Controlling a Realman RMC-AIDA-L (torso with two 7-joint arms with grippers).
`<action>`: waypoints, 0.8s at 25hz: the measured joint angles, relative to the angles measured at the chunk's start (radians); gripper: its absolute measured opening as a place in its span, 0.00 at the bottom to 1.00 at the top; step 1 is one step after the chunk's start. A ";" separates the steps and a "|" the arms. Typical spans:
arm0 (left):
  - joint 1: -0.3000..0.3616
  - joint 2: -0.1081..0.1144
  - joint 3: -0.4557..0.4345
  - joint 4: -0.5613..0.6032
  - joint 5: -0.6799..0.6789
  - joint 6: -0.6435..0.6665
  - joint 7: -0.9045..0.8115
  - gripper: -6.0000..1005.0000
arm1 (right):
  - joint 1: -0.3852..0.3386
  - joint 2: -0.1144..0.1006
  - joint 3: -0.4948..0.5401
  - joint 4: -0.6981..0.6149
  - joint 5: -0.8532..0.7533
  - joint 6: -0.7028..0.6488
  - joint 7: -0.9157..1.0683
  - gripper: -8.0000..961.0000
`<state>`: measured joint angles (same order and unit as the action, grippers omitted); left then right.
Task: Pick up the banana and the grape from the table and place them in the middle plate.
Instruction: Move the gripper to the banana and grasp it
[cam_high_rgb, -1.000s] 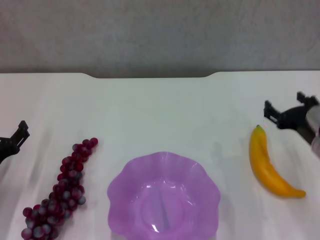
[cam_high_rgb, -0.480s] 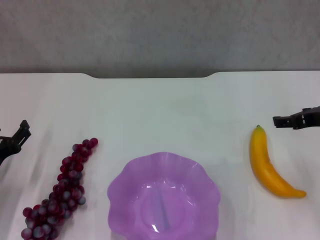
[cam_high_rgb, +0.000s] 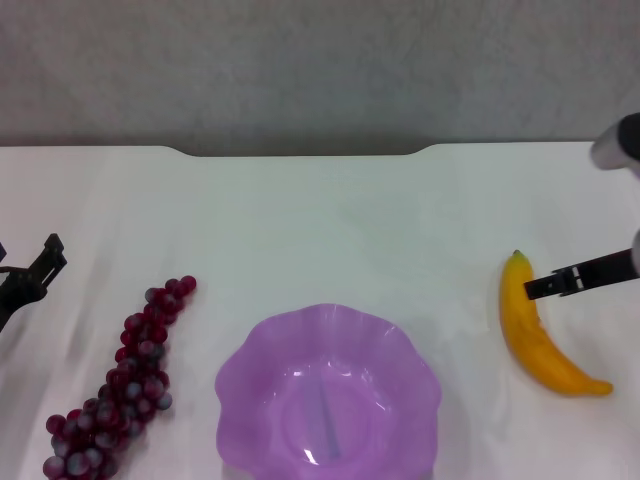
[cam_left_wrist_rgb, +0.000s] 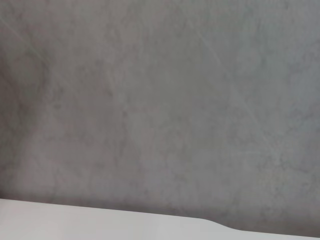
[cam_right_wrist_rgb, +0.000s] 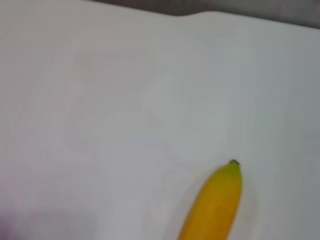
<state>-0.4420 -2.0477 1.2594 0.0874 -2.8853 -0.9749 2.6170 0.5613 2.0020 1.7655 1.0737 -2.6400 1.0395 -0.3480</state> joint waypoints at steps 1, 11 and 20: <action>0.000 0.000 0.000 0.000 0.000 0.000 0.000 0.83 | 0.011 0.001 -0.016 -0.032 0.008 -0.027 -0.004 0.91; -0.007 -0.002 0.000 0.000 0.002 -0.004 0.000 0.83 | 0.056 0.004 -0.144 -0.211 0.084 -0.167 -0.004 0.91; -0.005 0.000 -0.001 0.000 -0.002 -0.008 -0.002 0.83 | 0.054 0.000 -0.130 -0.229 0.086 -0.176 -0.001 0.91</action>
<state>-0.4468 -2.0479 1.2587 0.0875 -2.8877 -0.9829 2.6146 0.6151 2.0020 1.6354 0.8442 -2.5540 0.8635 -0.3486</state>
